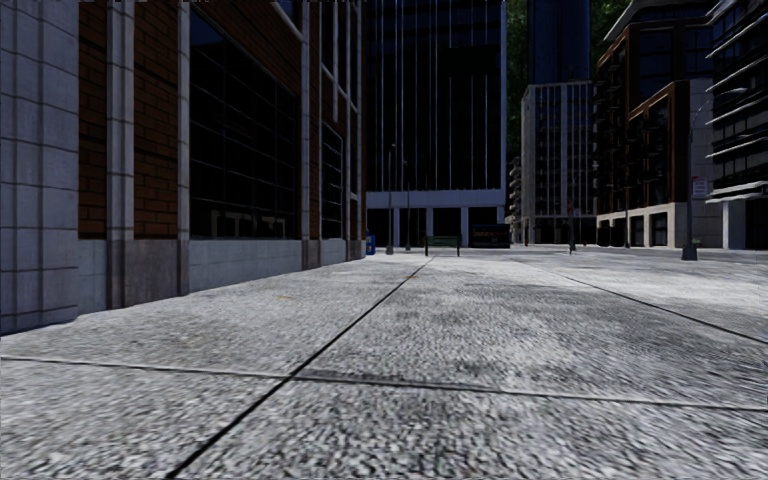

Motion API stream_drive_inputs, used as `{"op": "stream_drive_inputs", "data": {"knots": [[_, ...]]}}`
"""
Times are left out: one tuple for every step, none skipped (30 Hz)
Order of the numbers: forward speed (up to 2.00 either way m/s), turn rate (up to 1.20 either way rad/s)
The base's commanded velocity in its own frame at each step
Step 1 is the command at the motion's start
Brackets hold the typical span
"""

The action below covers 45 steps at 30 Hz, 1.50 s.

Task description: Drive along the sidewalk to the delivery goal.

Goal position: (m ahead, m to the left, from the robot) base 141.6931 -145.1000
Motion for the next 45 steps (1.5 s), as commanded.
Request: {"op": "stream_drive_inputs", "data": {"knots": [[2.0, -0.68], [2.0, -0.68], [2.0, -0.68], [2.0, -0.68], [2.0, -0.68], [2.0, -0.68], [2.0, -0.68], [2.0, -0.68], [2.0, -0.68], [2.0, -0.68], [2.0, -0.68], [2.0, -0.68], [2.0, -0.68], [2.0, -0.68], [2.0, -0.68], [2.0, -0.68], [2.0, -0.68], [2.0, -0.68], [2.0, -0.68], [2.0, -0.68], [2.0, -0.68], [2.0, -0.68], [2.0, -0.68], [2.0, -0.68], [2.0, -0.68], [2.0, -0.68], [2.0, -0.68], [2.0, -0.68], [2.0, -0.68], [2.0, 0.0], [2.0, 0.0], [2.0, 0.0], [2.0, 0.0], [2.0, 0.0], [2.0, 0.0], [2.0, 0.0], [2.0, 0.0], [2.0, 0.0], [2.0, 0.0], [2.0, 0.0], [2.0, 0.0], [2.0, 0.0], [2.0, 0.0], [2.0, 0.0], [2.0, 0.0]]}}
